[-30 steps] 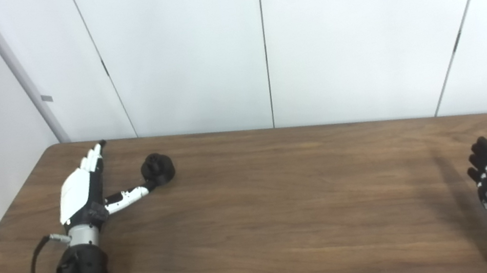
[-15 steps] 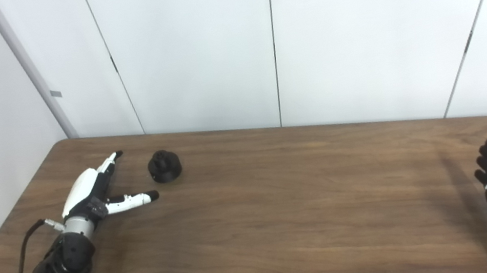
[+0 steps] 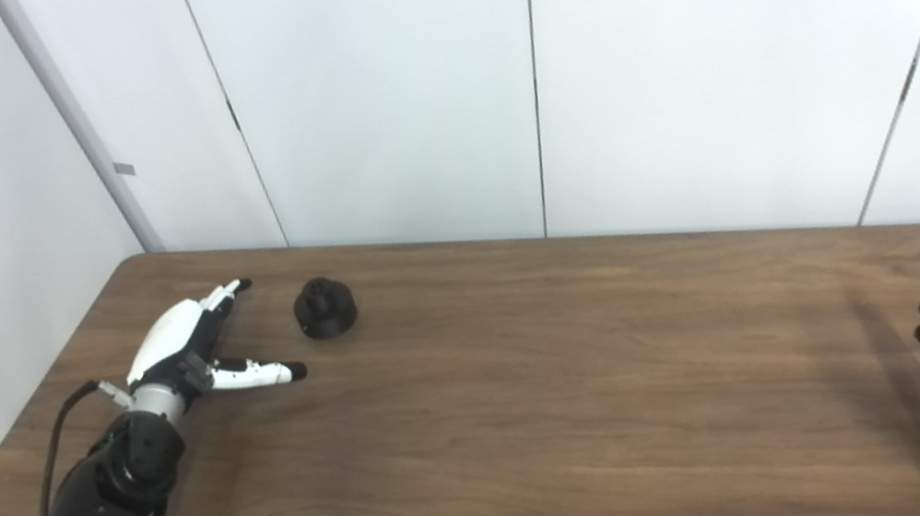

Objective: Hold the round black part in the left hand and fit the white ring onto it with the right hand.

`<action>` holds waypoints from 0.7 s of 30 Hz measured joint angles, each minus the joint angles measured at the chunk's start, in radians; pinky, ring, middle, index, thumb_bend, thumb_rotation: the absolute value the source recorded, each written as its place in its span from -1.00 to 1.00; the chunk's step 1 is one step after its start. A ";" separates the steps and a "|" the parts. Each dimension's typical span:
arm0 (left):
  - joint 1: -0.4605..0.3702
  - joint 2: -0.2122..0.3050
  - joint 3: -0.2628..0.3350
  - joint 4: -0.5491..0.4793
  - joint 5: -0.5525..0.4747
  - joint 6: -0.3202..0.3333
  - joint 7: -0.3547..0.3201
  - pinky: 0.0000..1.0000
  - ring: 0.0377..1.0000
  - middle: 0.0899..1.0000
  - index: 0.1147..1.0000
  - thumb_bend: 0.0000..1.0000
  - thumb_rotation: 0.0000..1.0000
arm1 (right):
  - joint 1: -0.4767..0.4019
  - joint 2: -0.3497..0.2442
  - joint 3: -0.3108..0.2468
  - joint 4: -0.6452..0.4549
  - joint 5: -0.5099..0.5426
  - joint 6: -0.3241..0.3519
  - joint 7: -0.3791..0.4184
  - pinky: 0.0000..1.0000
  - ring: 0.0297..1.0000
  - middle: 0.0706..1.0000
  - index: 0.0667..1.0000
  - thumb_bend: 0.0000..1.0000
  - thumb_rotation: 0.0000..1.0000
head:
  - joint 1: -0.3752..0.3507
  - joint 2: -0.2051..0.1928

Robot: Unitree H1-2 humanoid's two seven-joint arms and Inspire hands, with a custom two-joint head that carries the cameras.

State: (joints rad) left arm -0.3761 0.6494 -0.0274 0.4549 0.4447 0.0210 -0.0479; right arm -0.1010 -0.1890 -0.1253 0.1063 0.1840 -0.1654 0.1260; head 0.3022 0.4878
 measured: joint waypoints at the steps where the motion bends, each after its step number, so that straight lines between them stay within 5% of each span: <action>1: -0.005 0.001 -0.001 0.007 0.001 -0.005 0.004 1.00 1.00 0.98 0.94 1.00 -0.33 | 0.001 0.000 0.000 -0.001 0.000 0.000 0.000 1.00 1.00 1.00 1.00 0.09 0.84 | 0.000 0.002; 21: -0.097 0.003 -0.077 0.159 0.070 -0.156 0.089 1.00 1.00 0.97 0.83 1.00 -0.70 | 0.009 0.000 -0.003 -0.015 -0.005 0.010 -0.003 1.00 1.00 1.00 1.00 0.12 0.84 | -0.009 0.011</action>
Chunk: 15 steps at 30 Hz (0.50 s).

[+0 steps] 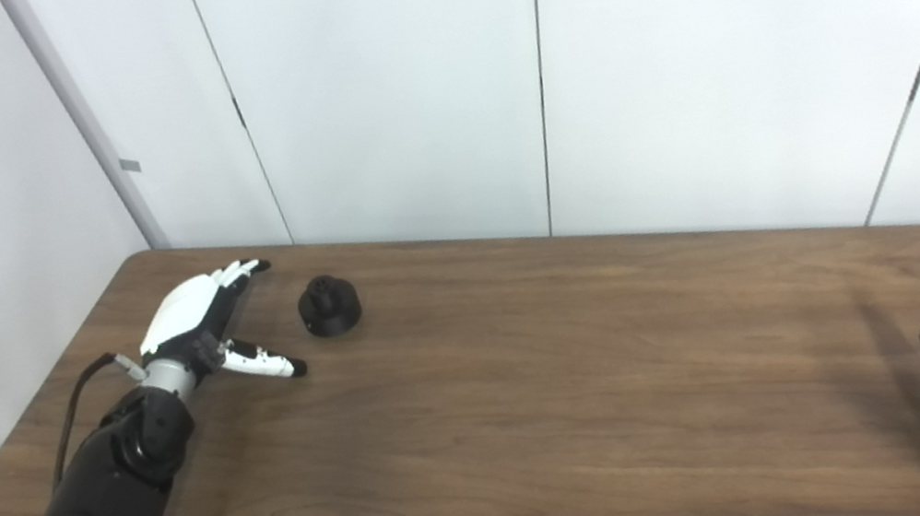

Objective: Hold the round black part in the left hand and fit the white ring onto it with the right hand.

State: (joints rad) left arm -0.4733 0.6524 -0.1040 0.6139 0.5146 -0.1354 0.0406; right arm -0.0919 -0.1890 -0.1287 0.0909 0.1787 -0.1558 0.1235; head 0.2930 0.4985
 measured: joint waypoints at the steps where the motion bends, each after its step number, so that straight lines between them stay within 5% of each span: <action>1: -0.002 0.002 -0.004 0.000 0.005 0.000 0.000 1.00 1.00 0.97 0.83 1.00 -0.72 | 0.000 0.000 0.000 0.000 -0.001 0.000 0.000 1.00 1.00 1.00 1.00 0.12 0.84 | 0.000 0.000; 6: -0.006 0.006 -0.016 -0.003 0.034 0.005 0.000 1.00 1.00 0.96 0.82 1.00 -0.81 | 0.000 0.001 0.000 0.000 -0.004 -0.001 0.000 1.00 1.00 1.00 1.00 0.11 0.84 | -0.002 -0.002; 15: -0.011 0.004 -0.022 -0.008 0.040 0.034 -0.004 1.00 1.00 0.95 0.81 1.00 -0.58 | 0.000 0.001 0.000 0.000 -0.003 0.001 -0.001 1.00 1.00 1.00 1.00 0.18 0.80 | -0.003 0.003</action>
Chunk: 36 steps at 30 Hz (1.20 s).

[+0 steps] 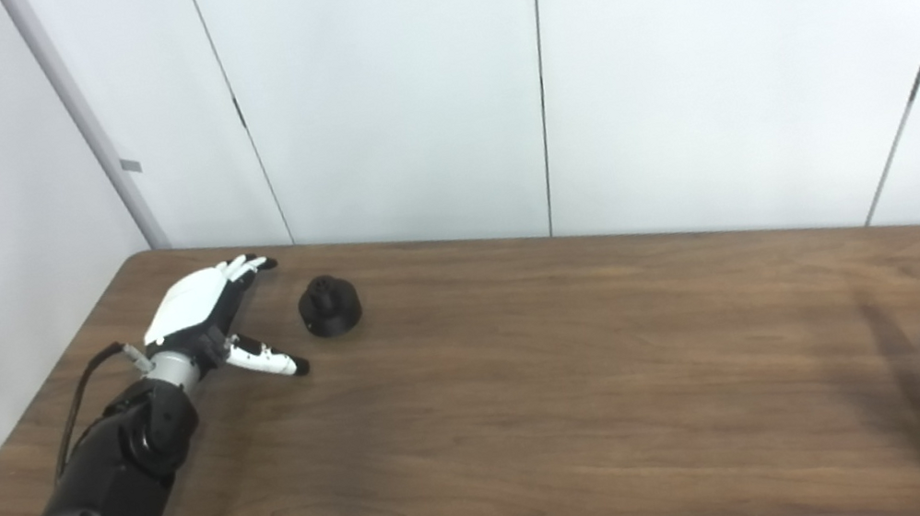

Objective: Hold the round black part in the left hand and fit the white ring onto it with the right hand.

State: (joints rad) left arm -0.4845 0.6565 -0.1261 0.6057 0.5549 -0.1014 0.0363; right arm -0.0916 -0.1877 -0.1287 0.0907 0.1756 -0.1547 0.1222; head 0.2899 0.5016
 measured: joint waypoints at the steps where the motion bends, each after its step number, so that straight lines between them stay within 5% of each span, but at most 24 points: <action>1: -0.001 0.000 -0.003 0.000 0.000 0.002 0.000 1.00 1.00 0.95 0.80 1.00 -0.54 | 0.000 0.000 0.000 0.000 0.000 0.000 0.000 1.00 1.00 1.00 1.00 0.17 0.79 | 0.000 0.000; 20: -0.036 -0.025 -0.042 0.062 -0.009 -0.040 -0.001 1.00 0.97 0.91 0.67 1.00 -0.10 | 0.000 0.000 0.000 0.000 -0.001 0.000 0.000 1.00 1.00 1.00 1.00 0.19 0.81 | 0.000 0.000; 36: -0.059 -0.040 -0.060 0.093 -0.004 -0.035 -0.002 1.00 0.98 0.88 0.64 1.00 -0.13 | 0.010 0.000 -0.002 -0.013 -0.002 0.000 0.000 1.00 1.00 1.00 1.00 0.17 0.83 | 0.002 0.000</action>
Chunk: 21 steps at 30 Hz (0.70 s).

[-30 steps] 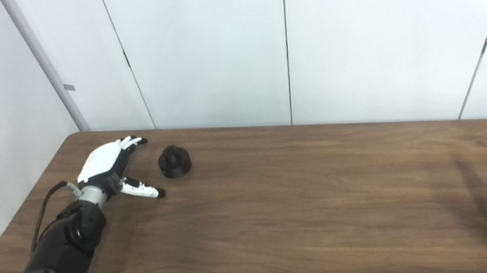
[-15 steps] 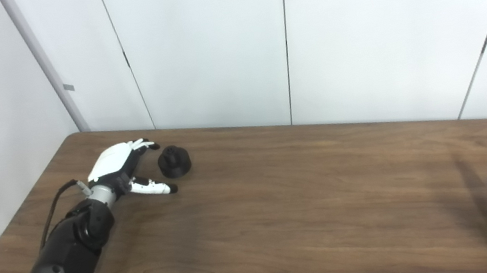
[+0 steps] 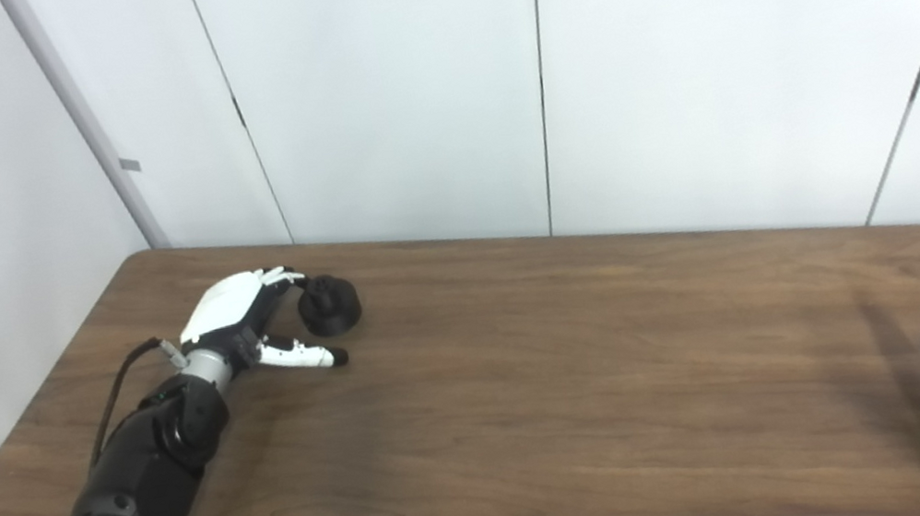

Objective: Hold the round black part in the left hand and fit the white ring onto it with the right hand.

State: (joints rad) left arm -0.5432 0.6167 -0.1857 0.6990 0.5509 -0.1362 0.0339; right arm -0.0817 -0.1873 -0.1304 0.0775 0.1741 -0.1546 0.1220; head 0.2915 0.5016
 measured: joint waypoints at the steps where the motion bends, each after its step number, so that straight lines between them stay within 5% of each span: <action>1: -0.002 0.000 -0.002 0.003 0.000 -0.001 0.000 1.00 0.98 0.88 0.64 1.00 -0.13 | 0.001 0.000 0.000 -0.001 -0.001 0.000 0.000 1.00 1.00 1.00 1.00 0.16 0.83 | 0.000 0.000; 21: -0.031 -0.008 -0.018 0.053 0.002 -0.024 0.006 1.00 0.97 0.85 0.63 1.00 -0.19 | 0.007 0.000 -0.001 -0.009 -0.001 -0.003 0.001 1.00 1.00 1.00 1.00 0.16 0.79 | -0.014 -0.002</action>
State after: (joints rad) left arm -0.5743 0.6090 -0.2042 0.7516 0.5532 -0.1600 0.0401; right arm -0.0749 -0.1875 -0.1319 0.0687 0.1731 -0.1571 0.1230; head 0.2777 0.5001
